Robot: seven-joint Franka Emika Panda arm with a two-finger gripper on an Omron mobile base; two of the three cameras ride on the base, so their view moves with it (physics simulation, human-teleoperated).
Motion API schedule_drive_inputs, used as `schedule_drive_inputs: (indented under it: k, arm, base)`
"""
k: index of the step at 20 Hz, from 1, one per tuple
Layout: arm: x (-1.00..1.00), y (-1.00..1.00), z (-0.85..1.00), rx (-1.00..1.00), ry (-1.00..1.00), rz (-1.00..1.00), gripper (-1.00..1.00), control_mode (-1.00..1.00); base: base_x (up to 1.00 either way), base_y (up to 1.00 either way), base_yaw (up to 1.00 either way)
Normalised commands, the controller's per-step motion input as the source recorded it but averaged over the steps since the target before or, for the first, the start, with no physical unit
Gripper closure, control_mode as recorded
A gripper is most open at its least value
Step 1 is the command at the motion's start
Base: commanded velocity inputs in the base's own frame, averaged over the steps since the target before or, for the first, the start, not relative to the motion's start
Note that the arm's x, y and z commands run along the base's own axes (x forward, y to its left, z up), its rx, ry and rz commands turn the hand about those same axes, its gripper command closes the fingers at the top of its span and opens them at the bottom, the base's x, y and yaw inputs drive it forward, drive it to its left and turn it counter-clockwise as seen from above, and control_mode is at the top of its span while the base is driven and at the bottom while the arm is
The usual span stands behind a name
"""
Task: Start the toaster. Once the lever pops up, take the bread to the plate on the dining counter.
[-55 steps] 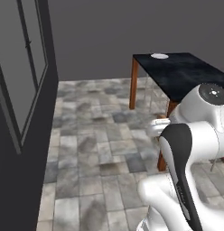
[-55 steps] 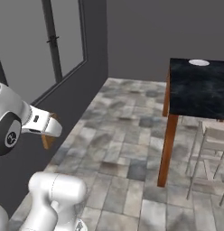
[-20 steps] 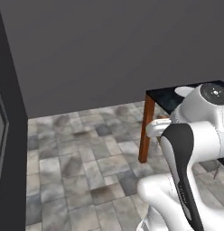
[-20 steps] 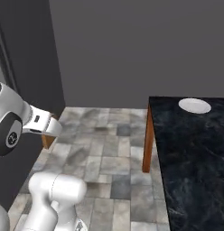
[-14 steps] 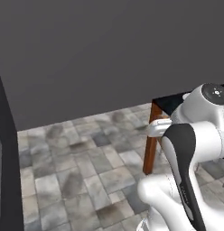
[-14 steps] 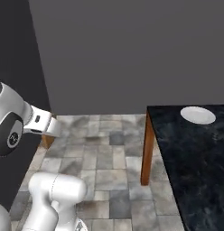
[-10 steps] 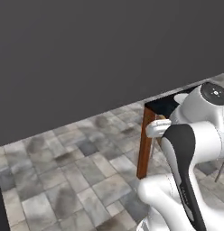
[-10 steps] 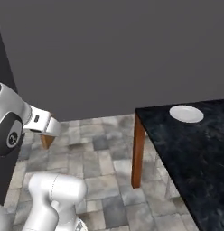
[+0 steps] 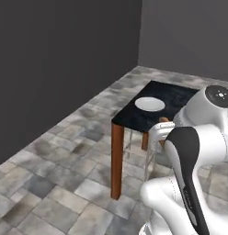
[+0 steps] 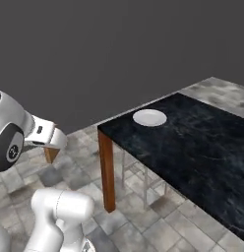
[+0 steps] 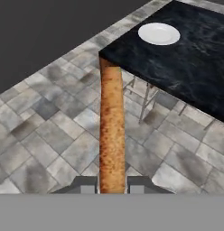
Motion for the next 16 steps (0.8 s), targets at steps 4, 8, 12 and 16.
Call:
schedule_drive_inputs:
  k: [4,8,12,16]
  arm:
    - [0.0,0.0,0.0,0.0,0.0,0.0,1.0,1.0]
    - [0.0,0.0,0.0,0.0,0.0,0.0,1.0,1.0]
    - [0.0,0.0,0.0,0.0,0.0,0.0,1.0,1.0]
    - [0.0,0.0,0.0,0.0,0.0,0.0,1.0,1.0]
  base:
    - [0.59,0.69,-0.74]
    - [0.7,0.76,-0.69]
    - [0.89,0.7,-0.58]
    - [1.0,0.55,-0.45]
